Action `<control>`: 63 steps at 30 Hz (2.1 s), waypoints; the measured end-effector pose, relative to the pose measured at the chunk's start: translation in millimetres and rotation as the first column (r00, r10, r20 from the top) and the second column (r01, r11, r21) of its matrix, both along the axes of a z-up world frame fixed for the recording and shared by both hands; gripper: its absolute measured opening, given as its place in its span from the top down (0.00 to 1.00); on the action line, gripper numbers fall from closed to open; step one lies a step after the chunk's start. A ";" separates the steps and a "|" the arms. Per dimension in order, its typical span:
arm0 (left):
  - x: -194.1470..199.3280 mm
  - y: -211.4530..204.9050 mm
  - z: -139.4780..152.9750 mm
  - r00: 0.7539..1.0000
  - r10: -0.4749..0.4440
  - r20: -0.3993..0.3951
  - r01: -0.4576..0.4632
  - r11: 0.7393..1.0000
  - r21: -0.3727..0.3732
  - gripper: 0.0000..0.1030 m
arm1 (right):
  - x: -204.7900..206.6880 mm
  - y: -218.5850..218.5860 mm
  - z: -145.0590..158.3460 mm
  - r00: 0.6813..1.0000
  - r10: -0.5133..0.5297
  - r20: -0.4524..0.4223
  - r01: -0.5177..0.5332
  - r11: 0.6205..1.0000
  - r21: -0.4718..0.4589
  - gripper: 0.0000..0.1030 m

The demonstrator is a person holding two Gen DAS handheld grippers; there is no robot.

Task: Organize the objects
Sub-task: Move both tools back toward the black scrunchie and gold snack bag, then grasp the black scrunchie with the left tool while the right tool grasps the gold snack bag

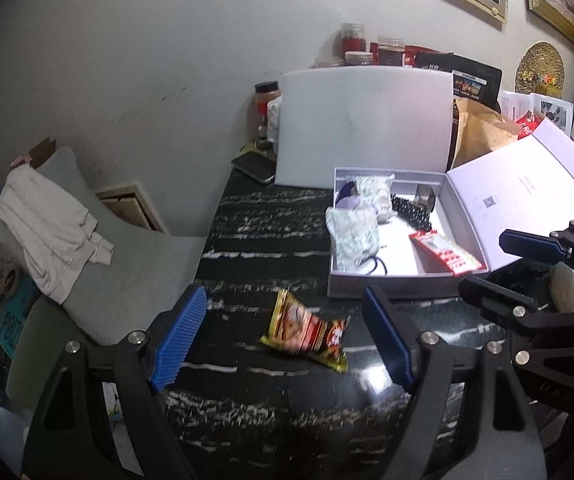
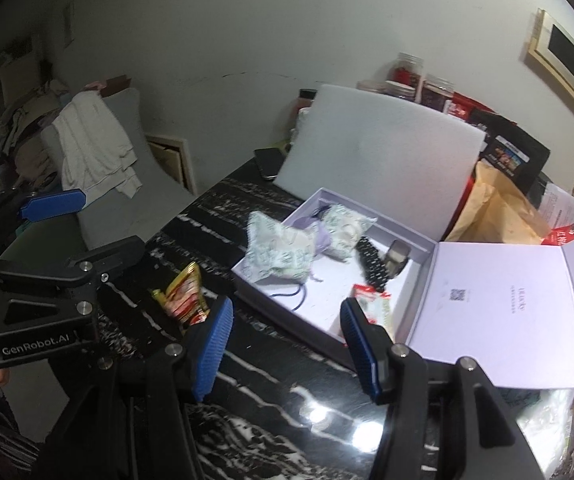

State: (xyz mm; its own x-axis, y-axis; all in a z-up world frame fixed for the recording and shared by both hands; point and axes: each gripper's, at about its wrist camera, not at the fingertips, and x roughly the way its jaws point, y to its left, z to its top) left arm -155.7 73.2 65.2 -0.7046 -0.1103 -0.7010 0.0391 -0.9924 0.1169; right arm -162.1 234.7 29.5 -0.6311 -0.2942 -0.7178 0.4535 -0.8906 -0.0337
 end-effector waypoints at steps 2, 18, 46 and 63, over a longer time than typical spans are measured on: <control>9.5 -4.1 -5.2 1.000 0.010 0.006 -0.010 1.000 0.000 0.23 | 7.1 -5.6 -4.3 1.000 0.012 0.007 -0.012 1.000 -0.001 0.45; 85.1 -25.6 -56.3 0.996 0.065 0.061 -0.067 0.997 0.040 0.23 | 60.3 -30.6 -46.2 0.994 0.088 0.066 -0.084 0.995 -0.055 0.45; 84.9 -55.6 -185.0 0.957 0.036 0.287 -0.080 0.986 0.144 0.18 | 43.7 -50.1 -124.5 0.979 0.148 0.144 -0.133 0.985 -0.109 0.45; 50.9 -94.8 -197.8 0.974 0.047 0.220 -0.084 0.983 0.162 0.57 | -21.1 -92.6 -142.8 0.975 0.192 0.111 -0.184 0.980 -0.080 0.32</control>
State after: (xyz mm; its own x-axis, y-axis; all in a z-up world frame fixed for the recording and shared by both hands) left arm -104.8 -21.6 -132.6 -0.5306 -0.0176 -0.8474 0.0971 -0.9945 -0.0401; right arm -183.2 142.1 -113.3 -0.4723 -0.4511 -0.7573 0.6101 -0.7874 0.0885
